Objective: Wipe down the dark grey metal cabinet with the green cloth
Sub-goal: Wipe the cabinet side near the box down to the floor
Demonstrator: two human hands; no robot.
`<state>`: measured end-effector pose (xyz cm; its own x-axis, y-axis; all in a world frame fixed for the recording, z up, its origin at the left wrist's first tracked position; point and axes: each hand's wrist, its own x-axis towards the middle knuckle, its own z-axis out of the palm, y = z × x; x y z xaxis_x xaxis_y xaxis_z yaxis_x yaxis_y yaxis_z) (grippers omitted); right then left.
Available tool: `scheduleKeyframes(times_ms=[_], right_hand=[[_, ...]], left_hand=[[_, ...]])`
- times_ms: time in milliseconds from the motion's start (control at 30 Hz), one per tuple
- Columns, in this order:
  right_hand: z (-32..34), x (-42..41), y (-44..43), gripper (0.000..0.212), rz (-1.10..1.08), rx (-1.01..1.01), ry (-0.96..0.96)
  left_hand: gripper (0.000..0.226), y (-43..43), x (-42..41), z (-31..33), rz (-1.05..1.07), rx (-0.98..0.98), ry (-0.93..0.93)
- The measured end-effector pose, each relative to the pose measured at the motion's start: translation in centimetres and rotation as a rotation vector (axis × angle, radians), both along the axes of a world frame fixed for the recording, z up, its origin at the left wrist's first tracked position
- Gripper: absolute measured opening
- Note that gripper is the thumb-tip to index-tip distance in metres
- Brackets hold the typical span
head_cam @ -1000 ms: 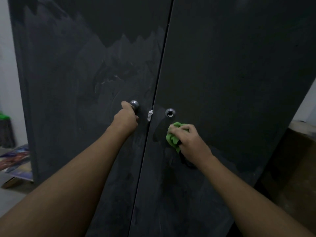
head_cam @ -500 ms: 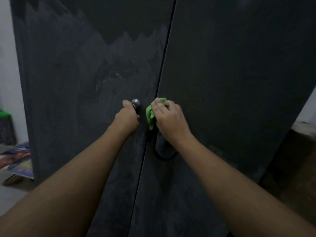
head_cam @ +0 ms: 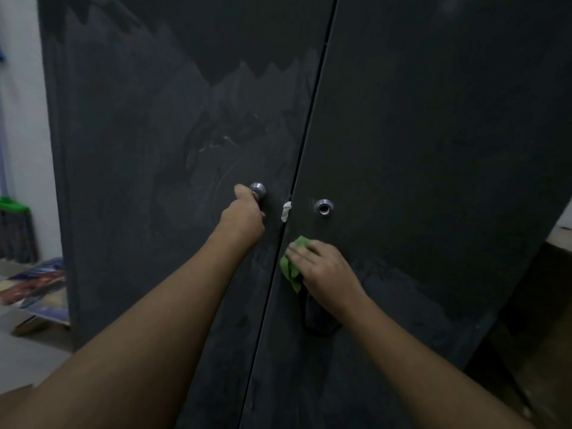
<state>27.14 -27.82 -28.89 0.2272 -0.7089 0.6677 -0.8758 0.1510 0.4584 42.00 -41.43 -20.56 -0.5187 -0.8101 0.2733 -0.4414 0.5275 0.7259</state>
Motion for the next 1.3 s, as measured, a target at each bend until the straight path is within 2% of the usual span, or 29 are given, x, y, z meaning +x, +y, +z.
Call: scheduleKeyframes(times_ms=[133,267,400,600,700,800,967,1033,1100,1200,1300], right_hand=[[4.9,1.6,-1.8,0.047,-0.056,-0.216,-0.037],[5.2,3.0,-3.5,0.057,-0.235,-0.209,-0.034],[2.7,2.6,-2.8,0.063,-0.182,-0.228,-0.064],[-1.7,0.3,-1.2,0.052,-0.053,0.009,-0.011],[0.4,0.5,-1.8,0.034,-0.014,-0.045,-0.005],[2.5,0.9,-2.7,0.039,-0.021,-0.091,-0.011],[-1.5,0.3,-2.8,0.029,-0.052,0.214,0.061],[-2.1,0.4,-2.3,0.030,-0.059,0.275,0.065],[-0.9,0.7,-1.8,0.031,-0.030,0.197,0.066],[2.9,1.2,-1.3,0.029,0.023,-0.033,0.100],[6.4,1.5,-1.1,0.030,-0.059,-0.165,0.138]], left_hand=[[0.047,-0.1,0.0,-0.2,0.007,-0.013,0.017],[0.048,0.0,0.0,-0.1,0.009,-0.022,0.012],[0.047,0.0,0.1,-0.1,-0.001,-0.014,0.007],[0.051,0.0,0.1,-0.1,0.004,-0.007,0.003],[0.049,0.0,0.1,-0.2,-0.001,-0.022,0.011],[0.054,0.1,0.2,-0.2,-0.010,-0.018,0.016],[0.059,0.0,0.4,0.0,-0.015,0.014,0.012],[0.061,0.0,0.3,0.1,-0.015,0.018,0.011],[0.059,0.0,0.2,0.0,-0.016,0.015,0.017],[0.052,0.0,0.1,-0.4,-0.017,-0.007,0.029],[0.056,0.1,0.2,-0.3,-0.021,0.007,0.018]])
